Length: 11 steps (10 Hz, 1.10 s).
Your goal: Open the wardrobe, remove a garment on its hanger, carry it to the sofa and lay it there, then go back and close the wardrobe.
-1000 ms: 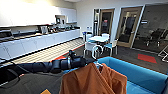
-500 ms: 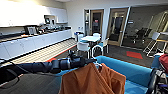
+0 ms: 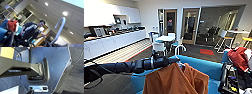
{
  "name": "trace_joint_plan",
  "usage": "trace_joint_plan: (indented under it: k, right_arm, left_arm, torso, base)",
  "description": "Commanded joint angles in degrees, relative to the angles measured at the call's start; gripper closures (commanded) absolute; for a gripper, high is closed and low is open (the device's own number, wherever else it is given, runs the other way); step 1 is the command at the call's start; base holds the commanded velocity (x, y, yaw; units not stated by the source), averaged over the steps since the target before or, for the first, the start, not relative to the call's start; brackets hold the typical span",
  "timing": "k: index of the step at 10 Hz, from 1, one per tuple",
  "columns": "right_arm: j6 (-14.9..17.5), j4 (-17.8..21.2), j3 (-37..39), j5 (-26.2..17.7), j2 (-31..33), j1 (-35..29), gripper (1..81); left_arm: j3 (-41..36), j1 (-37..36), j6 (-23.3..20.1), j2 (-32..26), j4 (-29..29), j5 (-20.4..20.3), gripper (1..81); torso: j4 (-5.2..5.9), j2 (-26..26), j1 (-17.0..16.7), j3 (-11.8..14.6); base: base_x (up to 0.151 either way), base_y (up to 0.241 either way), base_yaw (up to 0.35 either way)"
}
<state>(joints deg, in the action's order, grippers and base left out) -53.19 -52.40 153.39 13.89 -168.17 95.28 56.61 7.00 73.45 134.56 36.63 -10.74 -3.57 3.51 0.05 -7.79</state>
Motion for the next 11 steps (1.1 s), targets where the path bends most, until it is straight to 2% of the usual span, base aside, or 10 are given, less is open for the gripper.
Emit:
trace_joint_plan:
  k: [1, 11]
  right_arm:
    - [0.1, -0.5, 0.1, -2.1, 0.4, -1.2, 1.0]
    - [0.2, -0.5, 0.2, -2.1, 0.2, -1.1, 1.0]
  left_arm:
    - [-1.9, -10.3, 0.5, -0.9, -0.3, -5.0, 81.1]
    - [-2.1, -10.3, 0.6, -1.3, -0.3, -4.7, 81.1]
  torso:
    - [0.0, 0.0, 0.0, 0.0]
    - [0.0, 0.0, 0.0, 0.0]
  base:
    - [0.0, 0.0, -0.254]
    - [0.0, 0.0, -0.254]
